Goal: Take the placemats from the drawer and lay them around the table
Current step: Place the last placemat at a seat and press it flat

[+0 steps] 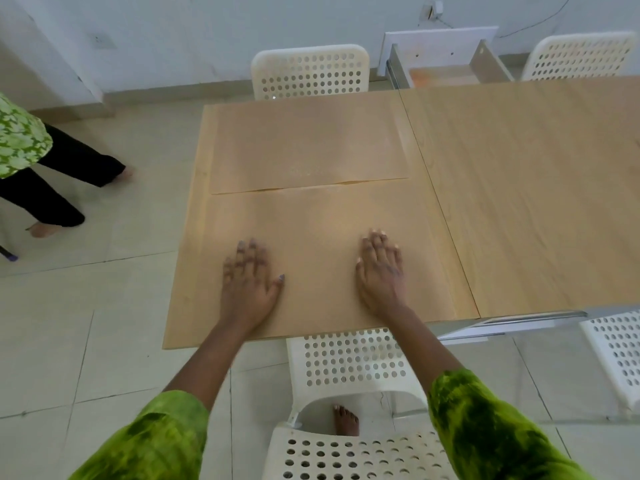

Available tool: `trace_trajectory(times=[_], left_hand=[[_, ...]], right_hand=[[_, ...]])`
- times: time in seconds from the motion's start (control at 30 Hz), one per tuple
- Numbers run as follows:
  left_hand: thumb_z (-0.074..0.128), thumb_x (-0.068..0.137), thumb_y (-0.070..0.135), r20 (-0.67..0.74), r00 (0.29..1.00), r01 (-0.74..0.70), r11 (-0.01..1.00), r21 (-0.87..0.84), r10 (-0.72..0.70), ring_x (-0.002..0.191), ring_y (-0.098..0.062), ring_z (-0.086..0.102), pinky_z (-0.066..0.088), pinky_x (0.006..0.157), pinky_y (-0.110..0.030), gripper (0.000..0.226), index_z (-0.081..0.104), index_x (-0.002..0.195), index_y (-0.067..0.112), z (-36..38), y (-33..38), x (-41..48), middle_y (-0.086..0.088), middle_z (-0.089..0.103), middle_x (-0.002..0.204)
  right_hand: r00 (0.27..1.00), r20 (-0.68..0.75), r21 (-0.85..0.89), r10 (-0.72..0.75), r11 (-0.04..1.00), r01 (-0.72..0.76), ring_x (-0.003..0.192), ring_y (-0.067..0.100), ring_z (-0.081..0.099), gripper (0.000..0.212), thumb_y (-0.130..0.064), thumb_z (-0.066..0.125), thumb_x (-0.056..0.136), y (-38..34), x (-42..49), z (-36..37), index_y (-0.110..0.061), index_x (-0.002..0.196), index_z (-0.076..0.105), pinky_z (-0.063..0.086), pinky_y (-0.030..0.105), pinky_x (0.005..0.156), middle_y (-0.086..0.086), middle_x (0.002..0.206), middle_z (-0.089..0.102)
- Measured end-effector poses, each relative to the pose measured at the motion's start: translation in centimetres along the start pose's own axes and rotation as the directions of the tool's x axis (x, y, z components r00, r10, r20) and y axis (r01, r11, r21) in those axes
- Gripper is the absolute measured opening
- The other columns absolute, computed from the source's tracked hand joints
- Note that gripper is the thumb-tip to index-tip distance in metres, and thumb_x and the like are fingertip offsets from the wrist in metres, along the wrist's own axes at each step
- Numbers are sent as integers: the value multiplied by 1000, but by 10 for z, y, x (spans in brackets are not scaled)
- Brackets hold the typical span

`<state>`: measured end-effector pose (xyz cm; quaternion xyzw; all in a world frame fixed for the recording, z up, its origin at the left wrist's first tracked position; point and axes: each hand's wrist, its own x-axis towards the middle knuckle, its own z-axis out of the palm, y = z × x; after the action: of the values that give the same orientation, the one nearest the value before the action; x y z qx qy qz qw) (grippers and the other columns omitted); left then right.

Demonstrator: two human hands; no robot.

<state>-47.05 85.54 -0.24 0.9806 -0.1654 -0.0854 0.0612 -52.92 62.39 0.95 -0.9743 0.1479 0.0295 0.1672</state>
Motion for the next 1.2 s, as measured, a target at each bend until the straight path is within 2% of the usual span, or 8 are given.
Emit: trace_trajectory(times=[0.07,0.13,0.33,0.47,0.63,0.8,1.0,1.2], left_hand=[[-22,72,73,13,997,-76,997,-9,76,148,-22,-11,-8,117,-39,98,-5,151,18,6,20,-5,-4,-10,160],[-28,70,70,-4,998,-67,998,-15,67,148,-21,-9,-7,117,-40,100,0,151,20,12,25,-6,-2,-7,160],[-21,77,68,-33,999,30,1000,8,-30,148,-27,6,6,118,-45,96,12,151,17,12,2,-4,-6,7,161],[-20,78,69,-30,997,65,998,-13,-65,148,-29,10,9,118,-46,98,18,151,16,9,3,-5,-8,12,160],[-22,77,69,-27,996,80,997,-17,-81,147,-30,12,11,117,-45,101,18,151,14,9,3,-6,-9,14,159],[-3,83,64,-23,996,87,996,-17,-87,148,-29,10,10,118,-46,87,18,151,15,9,4,-6,-9,12,160],[-27,71,72,-11,995,98,995,3,-97,149,-27,5,6,118,-43,104,11,152,18,11,2,-5,-6,6,161],[-7,76,63,9,994,107,994,17,-107,149,-26,3,5,119,-44,88,9,152,20,4,5,-5,-5,4,161]], right_hand=[[995,57,-6,-77,997,78,148,18,-3,68,-41,3,88,-12,-12,9,-14,151,9,-9,32,116,4,160,4],[996,62,-8,-71,997,71,148,18,-2,75,-45,-3,83,-7,-18,10,-14,151,11,-10,30,114,5,160,7],[1000,-5,11,23,1000,-23,148,20,5,65,-35,16,90,36,-14,-10,-9,150,16,-5,30,116,9,159,13],[1000,-13,26,19,999,-19,148,19,7,65,-35,17,90,43,-14,-16,-10,149,19,-5,28,115,8,159,15],[1000,4,6,14,1000,-14,148,18,3,70,-42,8,88,43,-11,-14,-12,150,16,-6,28,115,6,160,11],[1000,0,4,6,1000,-6,148,19,4,66,-38,14,90,44,-10,-12,-11,149,18,-6,29,115,7,160,12],[1000,1,15,4,1000,-4,148,20,4,65,-36,16,90,44,-10,-13,-10,149,20,-4,31,116,8,160,12],[1000,24,11,7,1000,-8,148,19,4,67,-37,14,88,44,-8,-15,-11,149,21,-2,33,118,7,160,12]])
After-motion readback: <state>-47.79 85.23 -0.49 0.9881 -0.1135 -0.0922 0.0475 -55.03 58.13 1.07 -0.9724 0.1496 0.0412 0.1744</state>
